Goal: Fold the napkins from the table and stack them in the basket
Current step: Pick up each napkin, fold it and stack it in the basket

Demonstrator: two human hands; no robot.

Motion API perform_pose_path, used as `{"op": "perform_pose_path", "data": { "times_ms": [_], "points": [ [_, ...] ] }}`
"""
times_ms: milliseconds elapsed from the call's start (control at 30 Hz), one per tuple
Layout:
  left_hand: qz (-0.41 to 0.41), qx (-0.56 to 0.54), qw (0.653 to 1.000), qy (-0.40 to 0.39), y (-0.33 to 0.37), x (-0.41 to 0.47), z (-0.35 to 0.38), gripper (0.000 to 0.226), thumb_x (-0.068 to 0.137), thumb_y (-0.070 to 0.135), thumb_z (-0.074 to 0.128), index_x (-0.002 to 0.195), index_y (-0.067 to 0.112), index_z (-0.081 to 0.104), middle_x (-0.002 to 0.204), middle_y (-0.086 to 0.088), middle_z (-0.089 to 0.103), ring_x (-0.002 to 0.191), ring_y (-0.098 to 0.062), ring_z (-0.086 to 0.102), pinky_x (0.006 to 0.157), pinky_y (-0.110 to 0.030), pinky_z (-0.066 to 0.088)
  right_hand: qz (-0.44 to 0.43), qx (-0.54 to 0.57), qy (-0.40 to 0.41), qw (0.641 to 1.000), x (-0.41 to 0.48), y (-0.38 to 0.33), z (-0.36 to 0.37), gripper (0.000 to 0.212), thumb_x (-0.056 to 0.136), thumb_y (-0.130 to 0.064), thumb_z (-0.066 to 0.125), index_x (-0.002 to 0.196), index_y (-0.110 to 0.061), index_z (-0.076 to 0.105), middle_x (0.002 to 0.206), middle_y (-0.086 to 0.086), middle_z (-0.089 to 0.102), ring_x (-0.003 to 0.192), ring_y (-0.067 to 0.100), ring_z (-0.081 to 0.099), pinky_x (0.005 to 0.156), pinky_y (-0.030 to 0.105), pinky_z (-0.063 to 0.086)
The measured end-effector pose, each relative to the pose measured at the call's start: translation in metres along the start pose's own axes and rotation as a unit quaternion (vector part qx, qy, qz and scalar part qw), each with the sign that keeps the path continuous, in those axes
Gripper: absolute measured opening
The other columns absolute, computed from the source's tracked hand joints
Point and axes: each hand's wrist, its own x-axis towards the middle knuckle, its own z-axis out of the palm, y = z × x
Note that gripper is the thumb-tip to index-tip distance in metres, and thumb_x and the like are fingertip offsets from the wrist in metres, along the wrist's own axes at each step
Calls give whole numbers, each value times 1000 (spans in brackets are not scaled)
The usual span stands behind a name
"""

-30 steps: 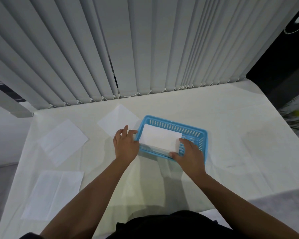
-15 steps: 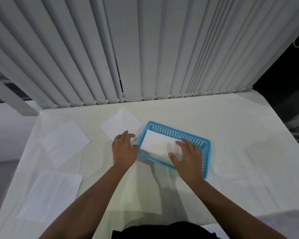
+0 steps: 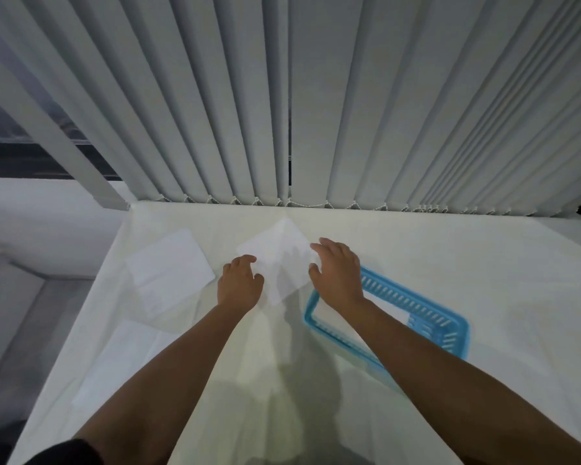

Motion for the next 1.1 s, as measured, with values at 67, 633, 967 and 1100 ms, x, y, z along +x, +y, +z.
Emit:
{"op": "perform_pose_path", "data": {
  "times_ms": [67,633,967,1100],
  "points": [
    [-8,4,1000,-29,-2,17,-4,42,90,18,50,132,15,44,133,-9,51,126,-31,41,101,-42,38,-5,-9,-21,1000,24,-12,5,46,91,-25,49,137,-21,49,149,-2,43,133,22,38,111,39,25],
    [-26,-22,997,-71,-13,111,6,50,85,14,61,132,15,42,125,-11,51,113,-30,55,93,-40,47,-28,-129,-191,973,148,-34,63,60,89,-10,45,147,-19,29,150,8,33,131,33,34,103,44,34],
    [47,3,998,-46,-15,101,-9,18,81,9,51,95,14,58,102,-6,58,98,-25,55,79,-36,48,-91,-84,-128,984,147,-37,46,16,86,-10,50,100,-14,57,106,7,58,102,29,49,78,34,37],
    [94,-36,992,-78,-16,79,-17,24,81,9,50,102,21,50,93,-2,61,85,-25,57,71,-36,48,-143,-108,-132,975,133,-28,31,20,87,-12,48,97,-19,63,95,1,67,94,25,55,80,34,34]
  ]
}}
